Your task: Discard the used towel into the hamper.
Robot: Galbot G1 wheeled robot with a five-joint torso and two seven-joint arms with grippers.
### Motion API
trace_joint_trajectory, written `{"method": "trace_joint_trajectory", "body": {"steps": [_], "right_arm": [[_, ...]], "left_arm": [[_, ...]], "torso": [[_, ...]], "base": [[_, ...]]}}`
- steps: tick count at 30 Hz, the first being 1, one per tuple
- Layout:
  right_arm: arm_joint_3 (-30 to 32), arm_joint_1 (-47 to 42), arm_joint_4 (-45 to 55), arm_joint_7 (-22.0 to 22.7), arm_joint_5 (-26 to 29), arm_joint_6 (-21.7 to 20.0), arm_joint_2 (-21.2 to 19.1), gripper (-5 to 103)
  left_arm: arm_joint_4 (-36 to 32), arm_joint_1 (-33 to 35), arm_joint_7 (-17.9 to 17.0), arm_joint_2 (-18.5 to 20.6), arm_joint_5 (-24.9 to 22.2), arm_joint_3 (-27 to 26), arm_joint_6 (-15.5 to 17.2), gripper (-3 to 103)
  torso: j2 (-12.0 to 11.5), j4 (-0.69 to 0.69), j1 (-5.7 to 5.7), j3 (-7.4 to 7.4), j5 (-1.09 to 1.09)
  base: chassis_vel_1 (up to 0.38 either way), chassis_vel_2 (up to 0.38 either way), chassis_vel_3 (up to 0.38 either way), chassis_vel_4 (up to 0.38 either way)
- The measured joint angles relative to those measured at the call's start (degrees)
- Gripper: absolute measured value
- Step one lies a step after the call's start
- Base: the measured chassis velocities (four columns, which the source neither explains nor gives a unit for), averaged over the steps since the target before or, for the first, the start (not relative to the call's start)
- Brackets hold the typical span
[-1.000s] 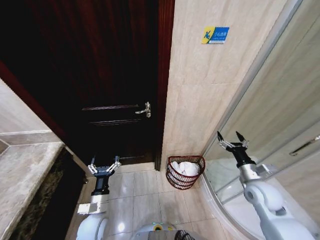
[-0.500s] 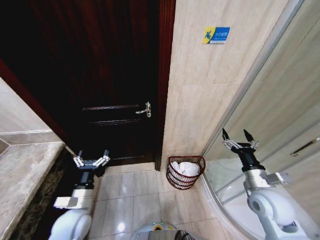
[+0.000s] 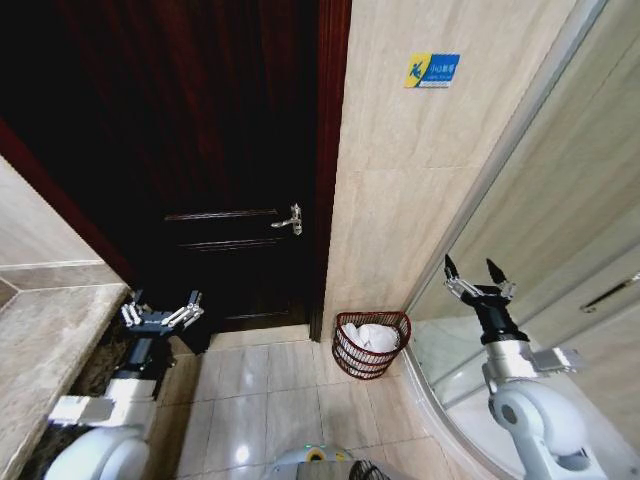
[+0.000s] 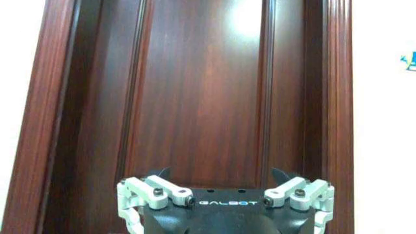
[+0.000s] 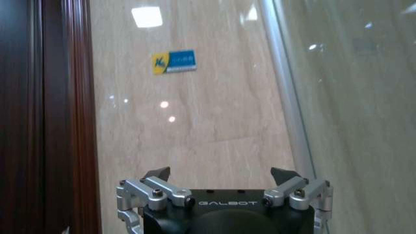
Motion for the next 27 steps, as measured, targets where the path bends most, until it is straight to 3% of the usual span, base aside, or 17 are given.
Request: {"method": "trace_joint_trajectory", "body": {"steps": [11,21,24,27], "right_arm": [[0.05,-0.06,1.96,0.74,-0.17,-0.31,2.65,100],[0.19,-0.76,3.05,1.41,-0.62,-0.50,3.52,100],[0.21,-1.46,3.42,1.50,-1.60,-0.03,4.67,100],[-0.28,-1.83,2.92,1.03,-3.86,3.01,6.13,100]], "left_arm": [[-0.81,1.84,-0.71,-4.24,2.01,3.02,-0.88,100],[-0.81,1.86,-0.75,-4.29,2.17,3.13,-0.81,100],[-0.81,1.85,-0.76,-4.26,2.17,3.13,-0.81,100],[-0.80,1.83,-0.77,-4.21,2.17,3.13,-0.81,100]], "torso": [[0.00,-0.01,0.00,0.00,0.00],[0.00,0.00,0.00,0.00,0.00],[0.00,-0.01,0.00,0.00,0.00],[0.00,-0.01,0.00,0.00,0.00]], "base": [[0.000,0.000,0.000,0.000],[0.000,0.000,0.000,0.000],[0.000,0.000,0.000,0.000],[0.000,0.000,0.000,0.000]]}}
